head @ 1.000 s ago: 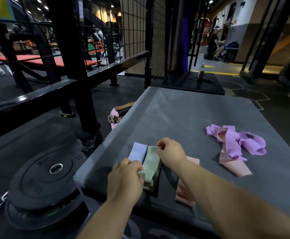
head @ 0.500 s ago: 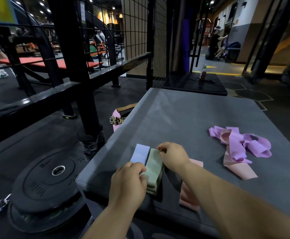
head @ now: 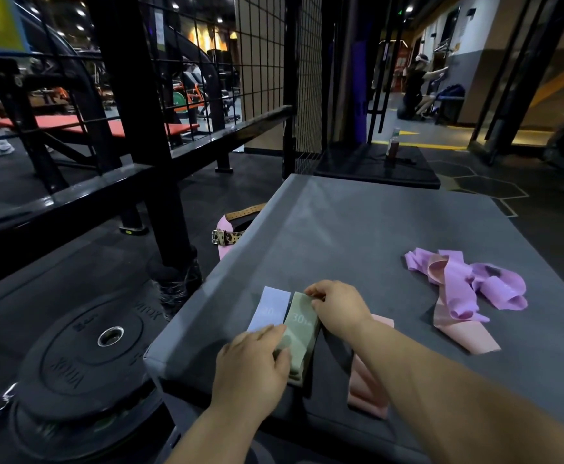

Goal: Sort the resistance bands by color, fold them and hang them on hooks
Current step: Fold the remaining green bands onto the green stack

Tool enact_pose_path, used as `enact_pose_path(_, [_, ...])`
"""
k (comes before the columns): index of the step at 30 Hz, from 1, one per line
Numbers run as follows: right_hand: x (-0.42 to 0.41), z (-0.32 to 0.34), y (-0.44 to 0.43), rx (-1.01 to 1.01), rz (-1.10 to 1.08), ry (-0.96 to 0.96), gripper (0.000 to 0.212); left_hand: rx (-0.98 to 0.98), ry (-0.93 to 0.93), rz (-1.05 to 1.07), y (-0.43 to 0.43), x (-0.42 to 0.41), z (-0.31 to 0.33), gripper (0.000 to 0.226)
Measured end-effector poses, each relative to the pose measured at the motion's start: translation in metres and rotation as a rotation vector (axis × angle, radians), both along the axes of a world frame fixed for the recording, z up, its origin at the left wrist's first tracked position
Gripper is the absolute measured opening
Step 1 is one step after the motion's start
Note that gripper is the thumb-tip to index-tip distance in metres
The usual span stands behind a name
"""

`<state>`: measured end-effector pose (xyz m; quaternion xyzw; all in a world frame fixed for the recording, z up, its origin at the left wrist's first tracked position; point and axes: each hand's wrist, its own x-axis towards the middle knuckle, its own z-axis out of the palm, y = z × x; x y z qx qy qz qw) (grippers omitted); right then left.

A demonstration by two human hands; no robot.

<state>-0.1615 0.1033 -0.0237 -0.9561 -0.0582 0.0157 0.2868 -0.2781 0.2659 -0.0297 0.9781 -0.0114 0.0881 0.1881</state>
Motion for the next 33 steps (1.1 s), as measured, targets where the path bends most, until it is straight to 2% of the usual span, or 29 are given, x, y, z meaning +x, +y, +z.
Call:
enact_pose_path(7, [0.001, 0.001, -0.002, -0.007, 0.018, -0.02, 0.037, 0.134, 0.12, -0.066, -0.002, -0.003, 0.0, 0.04])
enact_pose_path(9, [0.001, 0.002, -0.002, -0.035, 0.037, -0.016, 0.037, 0.144, 0.157, -0.076, -0.001, -0.004, 0.0, 0.046])
enact_pose_path(11, [0.001, 0.001, -0.002, -0.075, 0.058, -0.022, 0.036, 0.138, 0.197, -0.093, 0.001, -0.003, -0.002, 0.044])
enact_pose_path(20, [-0.001, -0.002, -0.004, -0.21, 0.153, -0.098, 0.039, 0.164, 0.208, -0.116, 0.003, -0.007, -0.009, 0.052])
enact_pose_path(23, [-0.005, 0.001, -0.002, -0.242, 0.233, -0.167, 0.046, 0.153, 0.202, -0.117, 0.003, -0.007, -0.01, 0.046])
enact_pose_path(28, [-0.008, 0.005, 0.01, -0.359, 0.507, -0.224, 0.05, 0.135, 0.197, -0.119, 0.003, -0.006, -0.01, 0.048])
enact_pose_path(29, [-0.007, 0.004, 0.011, -0.377, 0.533, -0.204, 0.05, 0.139, 0.197, -0.121, 0.002, -0.006, -0.012, 0.05])
enact_pose_path(32, [-0.005, 0.003, 0.015, -0.389, 0.554, -0.128, 0.051, 0.144, 0.164, -0.133, 0.002, -0.008, -0.012, 0.077])
enact_pose_path(33, [-0.005, 0.002, 0.016, -0.398, 0.557, -0.113, 0.052, 0.152, 0.16, -0.13, 0.002, -0.008, -0.013, 0.077])
